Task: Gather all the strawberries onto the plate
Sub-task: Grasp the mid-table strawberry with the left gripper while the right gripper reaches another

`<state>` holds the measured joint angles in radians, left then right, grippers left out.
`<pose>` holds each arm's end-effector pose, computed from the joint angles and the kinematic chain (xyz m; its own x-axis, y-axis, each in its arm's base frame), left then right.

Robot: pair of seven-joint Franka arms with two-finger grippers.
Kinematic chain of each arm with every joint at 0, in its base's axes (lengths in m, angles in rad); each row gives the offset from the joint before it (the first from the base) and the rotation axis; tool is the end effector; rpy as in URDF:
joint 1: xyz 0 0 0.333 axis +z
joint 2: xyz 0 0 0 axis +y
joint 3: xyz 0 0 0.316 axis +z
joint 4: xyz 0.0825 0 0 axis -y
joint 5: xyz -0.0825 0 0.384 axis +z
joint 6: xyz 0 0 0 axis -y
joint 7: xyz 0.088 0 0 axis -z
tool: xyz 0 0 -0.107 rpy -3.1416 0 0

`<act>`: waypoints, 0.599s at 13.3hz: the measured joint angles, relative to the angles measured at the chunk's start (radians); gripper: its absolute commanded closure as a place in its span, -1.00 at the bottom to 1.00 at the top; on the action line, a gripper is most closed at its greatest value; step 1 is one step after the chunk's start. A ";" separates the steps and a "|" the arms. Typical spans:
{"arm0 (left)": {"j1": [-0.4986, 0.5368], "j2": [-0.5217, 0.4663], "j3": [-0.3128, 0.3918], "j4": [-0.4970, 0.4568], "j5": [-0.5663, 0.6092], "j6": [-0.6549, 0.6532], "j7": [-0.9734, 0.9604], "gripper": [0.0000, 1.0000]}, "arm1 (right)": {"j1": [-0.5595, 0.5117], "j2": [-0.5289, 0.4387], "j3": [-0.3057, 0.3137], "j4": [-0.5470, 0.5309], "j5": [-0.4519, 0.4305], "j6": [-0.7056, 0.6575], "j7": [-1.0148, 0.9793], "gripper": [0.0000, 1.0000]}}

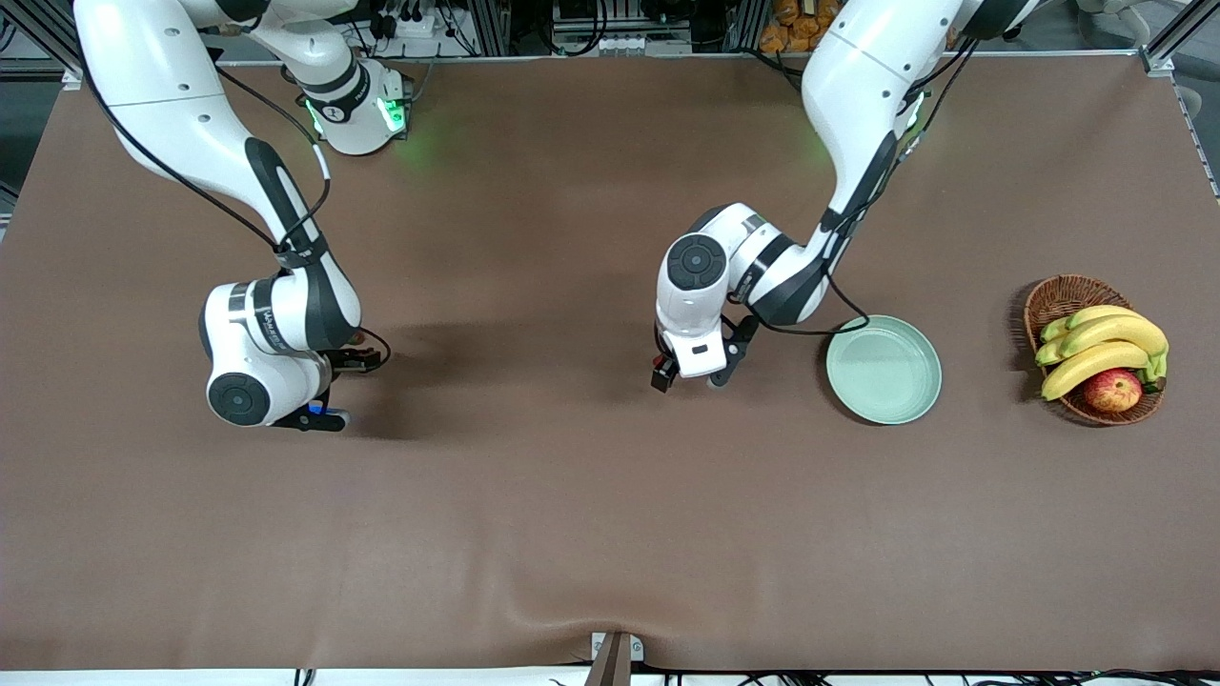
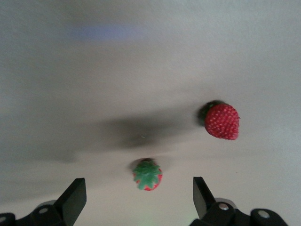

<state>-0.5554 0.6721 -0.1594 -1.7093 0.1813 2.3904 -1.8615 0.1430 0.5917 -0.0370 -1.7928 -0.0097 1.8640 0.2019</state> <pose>0.5181 -0.4336 0.2060 0.4969 0.8676 0.0204 0.8672 -0.4973 0.0269 0.5883 0.0626 0.1905 0.8694 -0.1110 -0.4814 -0.0565 -0.9904 0.1264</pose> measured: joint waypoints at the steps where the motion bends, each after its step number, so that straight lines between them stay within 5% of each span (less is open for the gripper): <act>1: -0.008 0.006 0.000 0.000 0.000 0.003 -0.011 -1.00 | -0.011 0.000 0.000 -0.011 0.000 0.002 -0.017 -1.00; 5: -0.028 0.027 0.005 0.000 0.000 0.003 -0.052 -1.00 | -0.044 0.000 0.000 -0.037 -0.001 0.003 -0.067 -0.74; 8: -0.027 0.040 0.010 0.003 0.000 0.007 -0.055 -0.64 | -0.045 0.000 0.005 -0.049 -0.001 0.004 -0.071 -0.64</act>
<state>-0.5826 0.7121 -0.1496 -1.7066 0.1814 2.3972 -1.9169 0.0976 0.5919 -0.0322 -1.8419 -0.0102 1.8685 0.1308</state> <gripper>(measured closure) 0.044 0.145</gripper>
